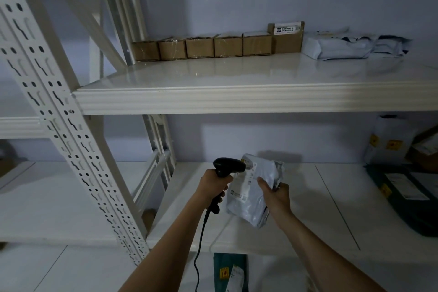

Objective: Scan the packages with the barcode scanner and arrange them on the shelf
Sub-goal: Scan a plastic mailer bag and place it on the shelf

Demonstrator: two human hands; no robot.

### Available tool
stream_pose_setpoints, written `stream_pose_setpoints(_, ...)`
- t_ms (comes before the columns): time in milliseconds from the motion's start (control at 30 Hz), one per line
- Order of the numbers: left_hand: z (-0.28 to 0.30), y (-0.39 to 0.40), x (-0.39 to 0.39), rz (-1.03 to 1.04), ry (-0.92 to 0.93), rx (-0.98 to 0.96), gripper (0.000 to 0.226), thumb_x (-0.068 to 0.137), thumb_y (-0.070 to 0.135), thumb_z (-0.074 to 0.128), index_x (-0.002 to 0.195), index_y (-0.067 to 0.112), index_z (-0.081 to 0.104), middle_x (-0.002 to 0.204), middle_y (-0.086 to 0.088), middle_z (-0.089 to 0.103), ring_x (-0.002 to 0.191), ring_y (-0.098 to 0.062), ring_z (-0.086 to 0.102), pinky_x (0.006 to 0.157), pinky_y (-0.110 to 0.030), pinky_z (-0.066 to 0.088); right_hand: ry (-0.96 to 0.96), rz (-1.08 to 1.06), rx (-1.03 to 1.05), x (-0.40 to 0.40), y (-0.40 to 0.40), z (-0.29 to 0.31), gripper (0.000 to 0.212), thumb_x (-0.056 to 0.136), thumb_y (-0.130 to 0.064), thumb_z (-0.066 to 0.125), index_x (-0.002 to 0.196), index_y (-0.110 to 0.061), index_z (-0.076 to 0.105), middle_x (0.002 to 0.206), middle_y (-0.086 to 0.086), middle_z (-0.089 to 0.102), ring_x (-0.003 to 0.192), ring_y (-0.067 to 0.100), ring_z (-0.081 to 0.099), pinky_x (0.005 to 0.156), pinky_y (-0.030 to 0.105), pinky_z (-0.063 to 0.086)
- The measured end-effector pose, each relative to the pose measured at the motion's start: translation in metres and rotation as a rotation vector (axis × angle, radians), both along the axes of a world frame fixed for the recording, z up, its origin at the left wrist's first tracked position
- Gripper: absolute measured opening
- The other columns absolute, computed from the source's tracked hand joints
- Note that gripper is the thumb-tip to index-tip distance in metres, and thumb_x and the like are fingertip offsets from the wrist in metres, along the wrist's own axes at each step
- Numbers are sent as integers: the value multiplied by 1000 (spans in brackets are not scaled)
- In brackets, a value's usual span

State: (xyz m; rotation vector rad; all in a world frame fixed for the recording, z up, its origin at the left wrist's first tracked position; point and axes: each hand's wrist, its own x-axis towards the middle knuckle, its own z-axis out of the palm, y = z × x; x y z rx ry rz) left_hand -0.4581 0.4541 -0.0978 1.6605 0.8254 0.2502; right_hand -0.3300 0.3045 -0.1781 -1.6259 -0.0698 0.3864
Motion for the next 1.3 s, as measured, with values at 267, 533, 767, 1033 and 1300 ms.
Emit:
stream_pose_setpoints(267,-2,6,-1,24,10,18,12,81,19,63,84,8,65,62,-6,59,47,-19,51,46,-26,42,21,3,-13,-2,-1,5,62,79,-42,82,119,-4,54,105,12,70,90,26,70,76,34,57)
stream_pose_setpoints(533,-6,11,0,49,15,35,12,81,19,63,82,7,65,61,-6,60,47,-19,52,45,-25,43,26,21,-3,-1,0,3,62,80,-43,81,120,-3,56,107,13,71,93,28,71,87,44,59)
stream_pose_setpoints(767,-13,17,4,61,7,6,11,79,18,66,84,8,64,64,-7,61,47,-20,53,46,-26,45,47,24,13,0,2,4,63,79,-44,81,122,-4,57,108,12,71,94,28,71,89,46,59)
stream_pose_setpoints(1033,-77,31,-17,267,-38,-359,9,86,-15,57,93,-10,55,72,-19,54,61,-29,54,68,-42,49,204,15,-22,10,-10,-4,46,80,-52,76,98,-12,68,96,7,75,85,26,72,77,37,60)
stream_pose_setpoints(1300,-133,32,-26,383,311,-153,34,82,20,77,100,-6,68,99,-22,69,96,-35,66,83,-39,55,288,-51,-159,27,-32,-22,57,84,-62,65,106,-10,61,86,6,64,77,25,63,65,31,50)
